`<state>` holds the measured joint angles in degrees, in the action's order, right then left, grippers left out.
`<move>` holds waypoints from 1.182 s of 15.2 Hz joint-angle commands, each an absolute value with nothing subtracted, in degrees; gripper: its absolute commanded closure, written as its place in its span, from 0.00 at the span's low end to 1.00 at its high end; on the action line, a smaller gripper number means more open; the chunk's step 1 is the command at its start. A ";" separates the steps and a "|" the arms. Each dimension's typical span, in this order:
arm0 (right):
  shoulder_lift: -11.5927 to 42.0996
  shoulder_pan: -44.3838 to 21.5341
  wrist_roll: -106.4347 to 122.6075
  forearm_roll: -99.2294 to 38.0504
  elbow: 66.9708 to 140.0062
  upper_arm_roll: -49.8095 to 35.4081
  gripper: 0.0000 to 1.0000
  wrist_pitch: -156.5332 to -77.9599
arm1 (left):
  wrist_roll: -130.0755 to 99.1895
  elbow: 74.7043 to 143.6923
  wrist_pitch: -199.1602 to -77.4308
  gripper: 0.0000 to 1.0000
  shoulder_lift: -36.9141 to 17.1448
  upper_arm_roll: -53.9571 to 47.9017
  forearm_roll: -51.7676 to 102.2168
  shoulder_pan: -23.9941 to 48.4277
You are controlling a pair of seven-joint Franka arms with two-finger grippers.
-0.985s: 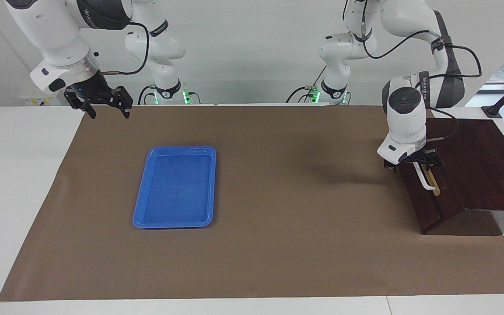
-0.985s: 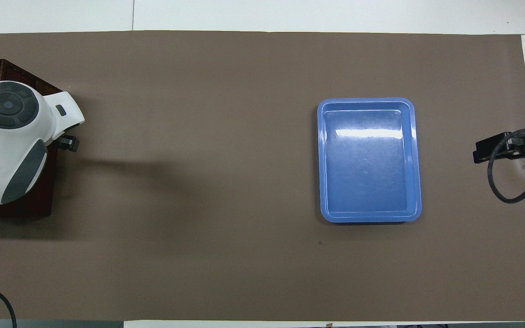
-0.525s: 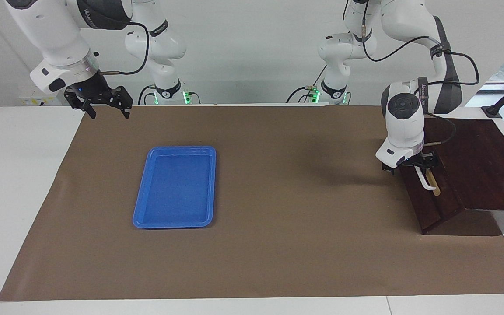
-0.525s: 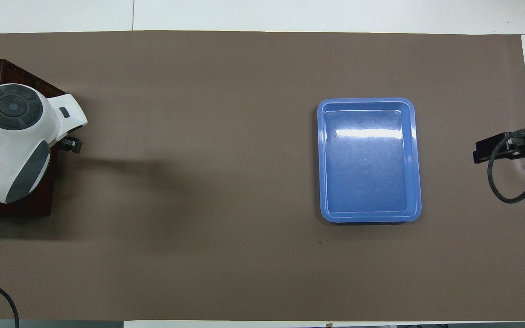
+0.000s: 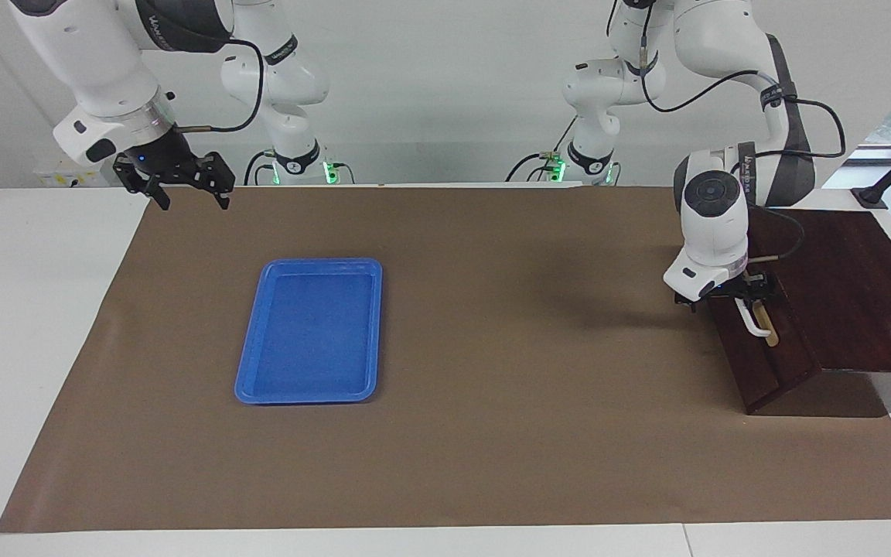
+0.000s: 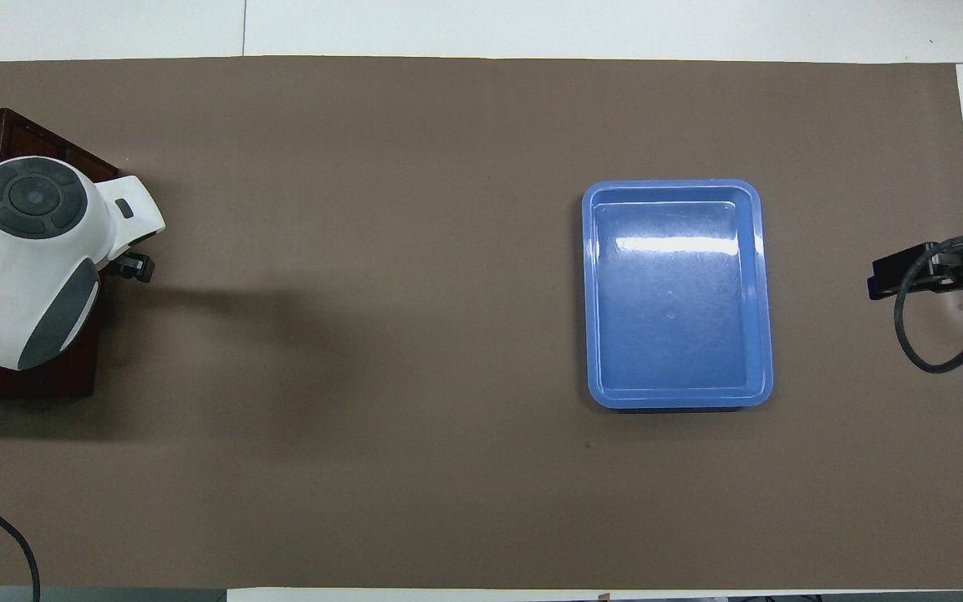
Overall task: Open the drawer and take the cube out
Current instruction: 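Grasp the white handle with the left gripper and pull the drawer open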
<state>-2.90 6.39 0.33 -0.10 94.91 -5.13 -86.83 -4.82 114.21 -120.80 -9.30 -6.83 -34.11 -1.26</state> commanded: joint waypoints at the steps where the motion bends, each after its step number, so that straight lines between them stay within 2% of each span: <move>1: -3.52 7.56 0.09 -0.62 95.71 -5.89 0.00 -86.75 | -6.06 115.75 -123.66 0.00 -10.28 -7.29 -34.89 -1.41; 5: -3.52 7.47 0.09 -0.62 95.71 -5.89 0.00 -86.75 | -6.06 115.66 -124.01 0.00 -10.37 -7.47 -34.81 -0.70; 18: -3.52 7.56 -0.18 -0.62 95.71 -5.89 0.00 -86.84 | -10.02 115.05 -123.40 0.00 -10.37 -7.47 -30.41 8.43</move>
